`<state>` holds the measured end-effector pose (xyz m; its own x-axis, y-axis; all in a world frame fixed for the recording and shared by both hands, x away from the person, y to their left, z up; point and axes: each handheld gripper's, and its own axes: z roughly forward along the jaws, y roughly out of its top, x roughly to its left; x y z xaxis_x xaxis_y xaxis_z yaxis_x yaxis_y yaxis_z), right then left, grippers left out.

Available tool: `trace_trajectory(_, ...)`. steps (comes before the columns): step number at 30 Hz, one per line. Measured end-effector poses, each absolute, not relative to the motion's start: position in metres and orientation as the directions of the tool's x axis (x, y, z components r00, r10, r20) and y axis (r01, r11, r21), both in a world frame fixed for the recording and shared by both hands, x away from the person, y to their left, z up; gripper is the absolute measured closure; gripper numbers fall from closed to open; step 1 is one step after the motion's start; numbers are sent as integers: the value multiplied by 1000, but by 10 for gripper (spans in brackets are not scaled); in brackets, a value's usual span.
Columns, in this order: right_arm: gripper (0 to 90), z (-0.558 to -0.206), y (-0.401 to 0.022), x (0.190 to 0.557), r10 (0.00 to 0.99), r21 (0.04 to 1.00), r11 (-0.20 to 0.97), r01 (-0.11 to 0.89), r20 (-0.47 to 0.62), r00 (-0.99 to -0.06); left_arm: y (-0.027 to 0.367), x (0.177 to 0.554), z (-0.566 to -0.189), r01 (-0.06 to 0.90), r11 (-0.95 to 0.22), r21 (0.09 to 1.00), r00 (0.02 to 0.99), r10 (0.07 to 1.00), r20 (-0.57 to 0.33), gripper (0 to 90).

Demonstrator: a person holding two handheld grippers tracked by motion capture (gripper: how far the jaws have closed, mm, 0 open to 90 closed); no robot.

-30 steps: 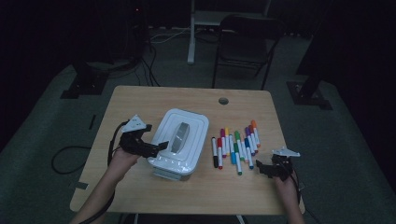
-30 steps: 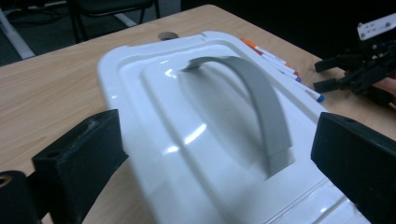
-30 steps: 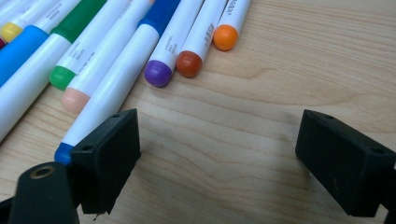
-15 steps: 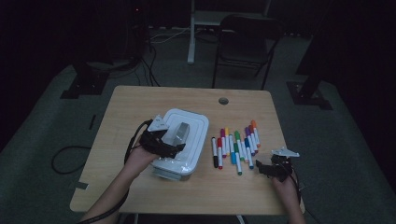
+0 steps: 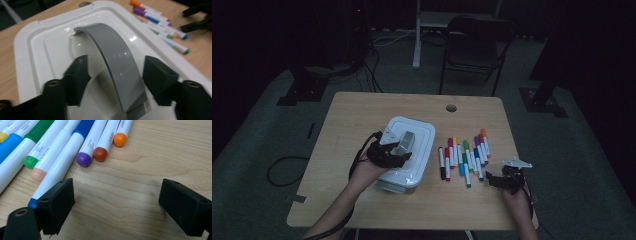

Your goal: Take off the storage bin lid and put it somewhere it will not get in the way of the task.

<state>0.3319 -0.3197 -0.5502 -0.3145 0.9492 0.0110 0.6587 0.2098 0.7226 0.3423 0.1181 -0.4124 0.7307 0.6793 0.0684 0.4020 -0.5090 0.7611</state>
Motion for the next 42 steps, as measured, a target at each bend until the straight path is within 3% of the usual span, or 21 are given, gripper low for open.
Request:
trace_trajectory(5,127,-550,-320,332,949,723,209,658,11,-314,113,339,-414,396,-513,762,739,671,67,583)
trace_trajectory(22,127,-550,-320,332,949,723,210,658,11,-314,126,338,-405,452,-390,802,747,656,-103,672)
trace_trajectory(42,127,-550,-320,332,949,723,209,659,11,-314,158,329,-378,421,-329,845,754,645,-124,728)
